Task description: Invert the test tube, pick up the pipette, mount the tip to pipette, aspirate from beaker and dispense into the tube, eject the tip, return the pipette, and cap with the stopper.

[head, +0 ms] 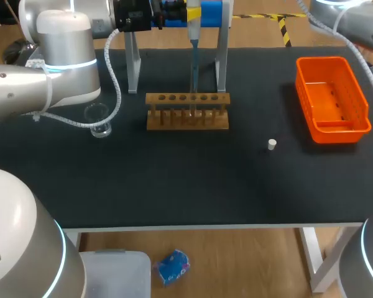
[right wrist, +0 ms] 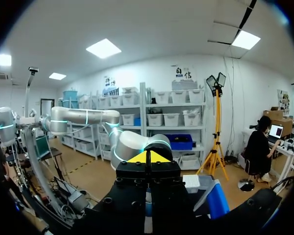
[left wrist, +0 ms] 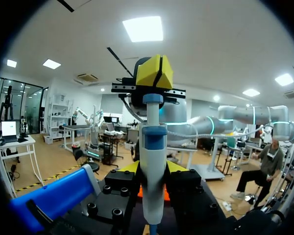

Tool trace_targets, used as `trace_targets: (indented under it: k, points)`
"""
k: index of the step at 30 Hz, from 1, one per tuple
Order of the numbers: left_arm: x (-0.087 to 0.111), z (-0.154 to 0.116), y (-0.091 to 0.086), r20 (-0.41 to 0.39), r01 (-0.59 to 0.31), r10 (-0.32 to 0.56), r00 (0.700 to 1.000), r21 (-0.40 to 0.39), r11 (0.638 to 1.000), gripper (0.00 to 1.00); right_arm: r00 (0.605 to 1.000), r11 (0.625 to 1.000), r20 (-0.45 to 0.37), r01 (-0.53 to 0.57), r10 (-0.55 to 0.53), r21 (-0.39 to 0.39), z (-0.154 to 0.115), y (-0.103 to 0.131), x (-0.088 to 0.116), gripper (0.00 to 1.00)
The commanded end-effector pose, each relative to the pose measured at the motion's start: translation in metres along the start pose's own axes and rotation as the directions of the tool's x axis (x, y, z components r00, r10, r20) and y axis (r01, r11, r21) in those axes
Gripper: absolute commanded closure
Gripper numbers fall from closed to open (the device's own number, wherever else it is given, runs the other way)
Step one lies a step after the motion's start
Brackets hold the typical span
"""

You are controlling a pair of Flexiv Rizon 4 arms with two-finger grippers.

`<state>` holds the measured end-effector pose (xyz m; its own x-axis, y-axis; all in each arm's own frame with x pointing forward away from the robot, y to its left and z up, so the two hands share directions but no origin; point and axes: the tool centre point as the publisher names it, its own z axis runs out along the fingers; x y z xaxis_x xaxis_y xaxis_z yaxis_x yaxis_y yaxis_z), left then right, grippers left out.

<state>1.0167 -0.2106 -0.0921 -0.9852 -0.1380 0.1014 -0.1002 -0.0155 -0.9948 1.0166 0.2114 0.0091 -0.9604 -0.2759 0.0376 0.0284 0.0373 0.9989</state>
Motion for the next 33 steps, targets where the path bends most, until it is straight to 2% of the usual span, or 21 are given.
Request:
trace_targets:
  k: [1, 7, 15, 23, 33]
  points:
    - [0.001, 0.0, -0.001, 0.003, 0.001, -0.001, 1.0, -0.003, 1.0, 1.0, 1.0, 0.999, 0.005, -0.002, 0.002, 0.04, -0.012, 0.009, 0.01, 0.0]
    - [0.001, 0.0, -0.001, 0.003, 0.001, -0.001, 1.0, -0.003, 1.0, 1.0, 1.0, 0.992, 0.022, 0.005, -0.008, 0.126, -0.036, 0.014, 0.027, 0.0]
    - [0.001, 0.0, -0.001, 0.003, 0.001, -0.001, 1.0, -0.003, 1.0, 1.0, 0.998, 0.963, 0.049, 0.014, -0.028, 0.268, -0.066, -0.004, 0.048, 0.0]
    - [0.001, 0.0, -0.001, 0.003, 0.001, -0.001, 1.0, -0.003, 1.0, 1.0, 0.996, 0.916, 0.06, 0.041, -0.071, 0.399, -0.088, -0.05, 0.063, 0.0]
    - [0.001, 0.0, -0.001, 0.003, 0.001, -0.001, 1.0, -0.003, 1.0, 1.0, 0.998, 0.897, 0.064, -0.006, -0.025, 0.442, -0.09, -0.121, 0.074, 0.0]
